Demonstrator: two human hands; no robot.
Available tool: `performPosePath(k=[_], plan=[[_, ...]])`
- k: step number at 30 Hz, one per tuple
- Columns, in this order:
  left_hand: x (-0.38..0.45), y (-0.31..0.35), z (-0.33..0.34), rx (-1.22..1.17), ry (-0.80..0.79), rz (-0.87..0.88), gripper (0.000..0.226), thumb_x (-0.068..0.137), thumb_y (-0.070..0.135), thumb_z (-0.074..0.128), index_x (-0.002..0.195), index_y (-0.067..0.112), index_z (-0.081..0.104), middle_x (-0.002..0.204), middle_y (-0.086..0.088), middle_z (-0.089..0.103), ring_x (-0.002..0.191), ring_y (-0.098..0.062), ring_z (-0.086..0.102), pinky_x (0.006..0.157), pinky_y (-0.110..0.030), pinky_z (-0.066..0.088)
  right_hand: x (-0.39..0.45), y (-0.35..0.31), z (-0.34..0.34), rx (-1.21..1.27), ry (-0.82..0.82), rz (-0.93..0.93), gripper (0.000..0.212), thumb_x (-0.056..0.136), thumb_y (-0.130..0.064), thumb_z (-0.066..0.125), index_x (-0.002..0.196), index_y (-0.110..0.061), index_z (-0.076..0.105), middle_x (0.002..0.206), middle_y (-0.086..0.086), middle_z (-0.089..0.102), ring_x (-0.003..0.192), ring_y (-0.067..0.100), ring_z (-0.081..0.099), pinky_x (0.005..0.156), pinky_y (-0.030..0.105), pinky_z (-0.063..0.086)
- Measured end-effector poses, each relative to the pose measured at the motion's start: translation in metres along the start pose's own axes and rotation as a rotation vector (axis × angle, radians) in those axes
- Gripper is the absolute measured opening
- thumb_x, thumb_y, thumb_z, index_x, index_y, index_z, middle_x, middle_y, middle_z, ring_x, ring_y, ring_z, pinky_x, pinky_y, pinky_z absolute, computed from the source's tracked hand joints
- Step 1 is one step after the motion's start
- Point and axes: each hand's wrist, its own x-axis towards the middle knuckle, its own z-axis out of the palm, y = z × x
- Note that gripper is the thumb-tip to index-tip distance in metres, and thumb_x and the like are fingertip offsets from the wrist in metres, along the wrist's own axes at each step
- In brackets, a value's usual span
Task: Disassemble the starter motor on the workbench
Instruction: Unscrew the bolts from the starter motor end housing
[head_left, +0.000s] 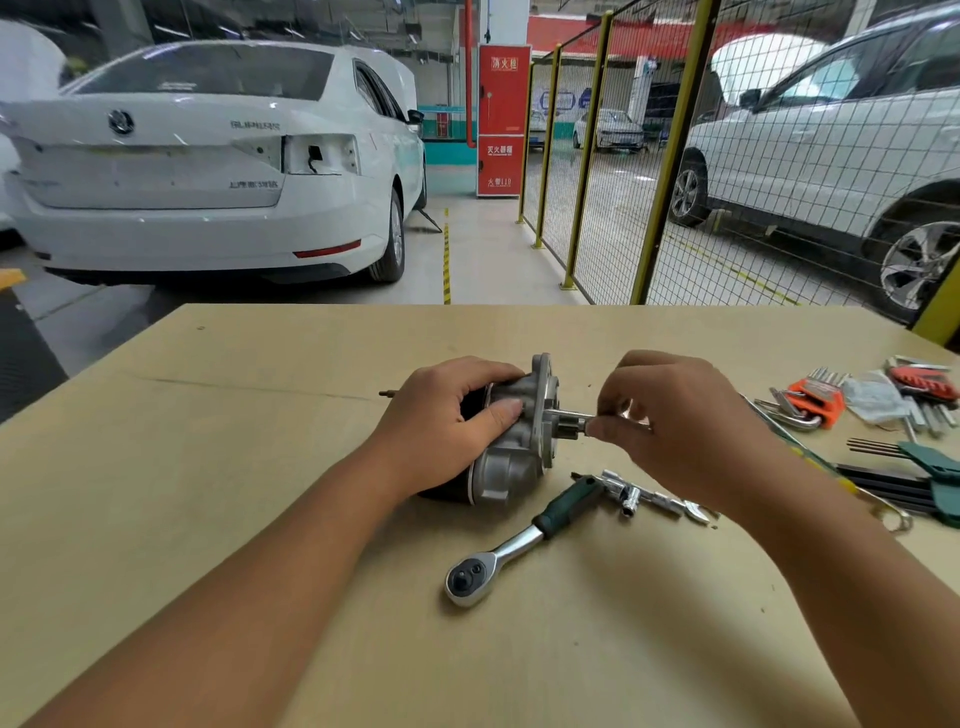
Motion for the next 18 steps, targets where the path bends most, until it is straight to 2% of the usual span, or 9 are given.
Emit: performPosePath(k=[3,5,9,11,13,16,18], plan=[[0.0007,-0.0010,0.0005,-0.015,0.007,-0.006,0.035,0.094,0.043,0.058,0.123,0.030,0.073,0.114,0.021,0.072,0.110,-0.003,0.064,0.099,-0.040,0.052,-0.0005,0.0010,0.0015,0.128,-0.032,0.021,0.012,0.094,-0.033,0.068,0.084,-0.030,0.061,0.068,-0.014,0.058,0.066,0.003,0.055,0.058,0.027,0.039],[0.0011,-0.0014,0.0009,-0.013,0.011,-0.007,0.035,0.095,0.043,0.058,0.123,0.029,0.073,0.113,0.020,0.072,0.110,-0.003,0.065,0.099,-0.040,0.052,-0.0003,0.0012,0.0008,0.174,-0.058,0.016,0.010,0.097,-0.031,0.063,0.088,-0.031,0.063,0.066,-0.011,0.059,0.065,0.003,0.056,0.058,0.024,0.038],[0.0008,-0.0019,0.0013,-0.014,0.020,-0.009,0.036,0.093,0.042,0.061,0.123,0.028,0.074,0.113,0.019,0.072,0.109,-0.004,0.065,0.099,-0.041,0.053,0.0025,0.0040,0.0005,0.102,-0.126,-0.003,0.020,0.101,-0.026,0.056,0.082,-0.024,0.064,0.072,-0.010,0.056,0.073,0.005,0.051,0.062,0.014,0.031],[0.0009,-0.0013,0.0008,-0.017,0.018,-0.008,0.036,0.092,0.042,0.062,0.123,0.028,0.074,0.113,0.018,0.072,0.109,-0.004,0.065,0.100,-0.040,0.053,0.0033,0.0045,0.0015,0.099,-0.111,-0.005,0.017,0.100,-0.024,0.059,0.087,-0.020,0.069,0.077,-0.010,0.057,0.075,0.004,0.051,0.064,0.018,0.033],[0.0010,-0.0004,0.0003,-0.012,0.011,-0.008,0.038,0.091,0.042,0.063,0.124,0.028,0.073,0.114,0.018,0.072,0.110,-0.003,0.065,0.101,-0.040,0.052,0.0035,0.0058,0.0035,0.094,-0.060,-0.011,0.013,0.097,-0.025,0.065,0.090,-0.017,0.074,0.080,-0.010,0.059,0.076,0.010,0.055,0.070,0.029,0.042],[-0.0005,-0.0006,-0.0005,-0.003,0.003,-0.010,0.040,0.088,0.043,0.065,0.126,0.029,0.072,0.115,0.018,0.072,0.111,-0.003,0.064,0.102,-0.040,0.052,0.0014,0.0039,0.0050,0.009,-0.029,-0.040,0.008,0.091,-0.032,0.072,0.089,-0.024,0.075,0.079,-0.018,0.057,0.079,0.014,0.058,0.079,0.039,0.050],[-0.0009,-0.0003,-0.0007,0.003,-0.003,-0.016,0.041,0.088,0.045,0.065,0.126,0.030,0.072,0.117,0.019,0.071,0.113,-0.004,0.064,0.103,-0.041,0.051,0.0008,0.0042,0.0051,0.013,0.005,-0.054,0.006,0.087,-0.032,0.077,0.085,-0.027,0.074,0.077,-0.019,0.057,0.077,0.012,0.058,0.078,0.041,0.051]])
